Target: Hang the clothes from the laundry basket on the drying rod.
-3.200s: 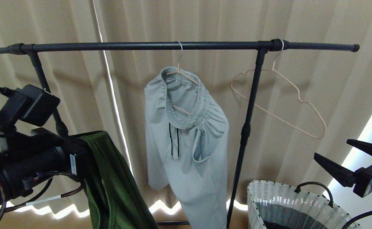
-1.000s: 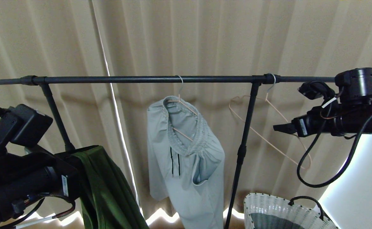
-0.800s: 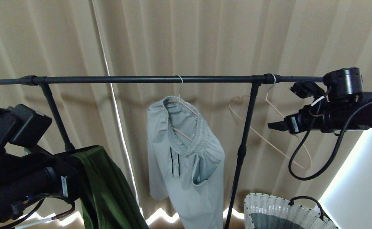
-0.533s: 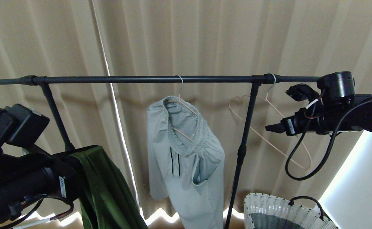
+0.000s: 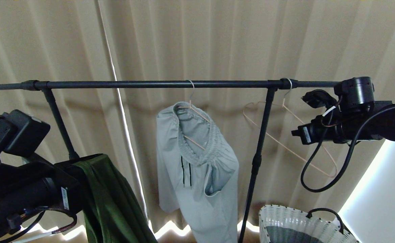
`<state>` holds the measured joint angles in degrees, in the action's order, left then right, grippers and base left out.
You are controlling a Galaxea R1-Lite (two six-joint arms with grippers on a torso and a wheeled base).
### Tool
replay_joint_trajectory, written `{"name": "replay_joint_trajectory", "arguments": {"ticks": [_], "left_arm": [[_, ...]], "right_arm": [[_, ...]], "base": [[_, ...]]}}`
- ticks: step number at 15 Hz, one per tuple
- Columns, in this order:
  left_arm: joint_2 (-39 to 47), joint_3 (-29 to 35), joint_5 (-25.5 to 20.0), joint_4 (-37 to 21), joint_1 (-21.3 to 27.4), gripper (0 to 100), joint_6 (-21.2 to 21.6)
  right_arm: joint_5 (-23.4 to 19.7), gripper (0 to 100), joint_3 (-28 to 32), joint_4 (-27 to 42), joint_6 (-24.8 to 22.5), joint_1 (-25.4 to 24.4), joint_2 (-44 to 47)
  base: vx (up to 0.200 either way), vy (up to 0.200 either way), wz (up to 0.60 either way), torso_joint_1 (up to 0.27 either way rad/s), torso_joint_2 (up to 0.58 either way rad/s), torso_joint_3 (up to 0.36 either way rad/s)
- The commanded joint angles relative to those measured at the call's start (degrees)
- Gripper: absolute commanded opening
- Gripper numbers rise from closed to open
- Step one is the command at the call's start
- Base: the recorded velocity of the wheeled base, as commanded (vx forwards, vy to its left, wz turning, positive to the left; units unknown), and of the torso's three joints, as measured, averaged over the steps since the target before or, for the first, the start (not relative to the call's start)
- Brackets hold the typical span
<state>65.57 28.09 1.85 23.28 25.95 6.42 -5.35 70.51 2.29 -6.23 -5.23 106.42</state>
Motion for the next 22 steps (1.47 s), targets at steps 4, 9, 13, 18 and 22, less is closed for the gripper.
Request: {"name": "replay_joint_trajectory", "arguments": {"ticks": [4,9,13,18,22], "left_arm": [[-0.3,-0.2,0.1,0.0,-0.2,0,-0.1],[-0.4,-0.1,0.3,0.1,-0.7,0,0.2],[-0.8,-0.3,0.3,0.1,-2.7,0,0.2],[-0.4,-0.3,0.3,0.1,-3.1,0,0.2],[-1.4,-0.8,0.3,0.1,-4.6,0,0.5]], "right_arm": [[-0.1,0,-0.9,-0.1,1.5,0.0,-2.6],[-0.2,0,-3.5,-1.0,2.3,0.6,-7.5],[0.1,0,-7.4,-6.0,5.7,0.6,-10.9],[0.1,0,-15.1,-12.2,5.7,1.2,-15.6],[-0.1,0,-22.9,-14.8,5.4,2.1,-23.5]], "base": [[0.0,0.0,0.0,0.0,0.0,0.0],[0.0,0.0,0.0,0.0,0.0,0.0],[0.0,0.0,0.0,0.0,0.0,0.0],[0.0,0.0,0.0,0.0,0.0,0.0],[0.0,0.0,0.0,0.0,0.0,0.0]]}}
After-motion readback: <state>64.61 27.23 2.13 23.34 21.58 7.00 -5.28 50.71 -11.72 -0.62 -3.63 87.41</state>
